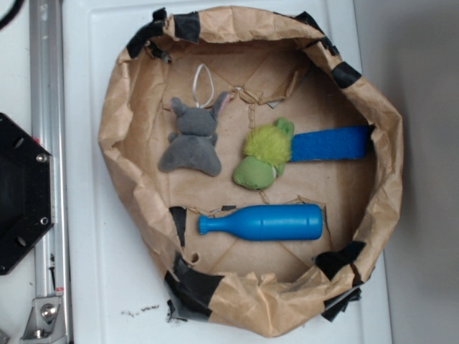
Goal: Grab the green animal.
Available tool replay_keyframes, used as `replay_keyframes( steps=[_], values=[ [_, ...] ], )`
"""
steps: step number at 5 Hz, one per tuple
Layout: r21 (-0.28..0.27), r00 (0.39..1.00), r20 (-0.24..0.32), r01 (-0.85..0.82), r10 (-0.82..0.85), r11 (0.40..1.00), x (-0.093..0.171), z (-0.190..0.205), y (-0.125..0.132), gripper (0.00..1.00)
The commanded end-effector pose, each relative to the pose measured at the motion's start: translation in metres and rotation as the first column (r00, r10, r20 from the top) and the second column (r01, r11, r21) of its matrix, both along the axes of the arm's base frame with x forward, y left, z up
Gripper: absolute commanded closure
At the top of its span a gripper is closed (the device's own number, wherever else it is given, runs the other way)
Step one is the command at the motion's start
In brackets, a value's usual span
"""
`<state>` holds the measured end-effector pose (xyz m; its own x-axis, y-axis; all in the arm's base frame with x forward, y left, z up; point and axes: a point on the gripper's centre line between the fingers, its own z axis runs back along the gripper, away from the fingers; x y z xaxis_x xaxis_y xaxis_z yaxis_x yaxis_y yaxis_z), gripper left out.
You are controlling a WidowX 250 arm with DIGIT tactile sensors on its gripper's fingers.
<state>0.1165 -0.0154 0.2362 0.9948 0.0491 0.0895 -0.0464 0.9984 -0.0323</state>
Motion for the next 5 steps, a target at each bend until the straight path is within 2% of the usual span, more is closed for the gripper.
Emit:
replay_keyframes(
  steps=[1, 2, 3, 4, 5],
  values=[
    [0.0, 1.0, 0.0, 0.0, 0.0, 1.0, 0.0, 0.0, 0.0, 0.0],
    [0.016, 0.979, 0.101, -0.182, 0.18, 0.983, 0.05, -0.035, 0.025, 0.0],
    [-0.033, 0.932, 0.162, -0.324, 0.325, 0.946, 0.094, -0.059, 0.04, 0.0],
    [-0.129, 0.86, 0.204, -0.449, 0.467, 0.884, 0.133, -0.093, 0.053, 0.0],
    [-0.082, 0.807, 0.143, -0.568, 0.573, 0.819, 0.155, -0.145, 0.067, 0.0]
  ],
)
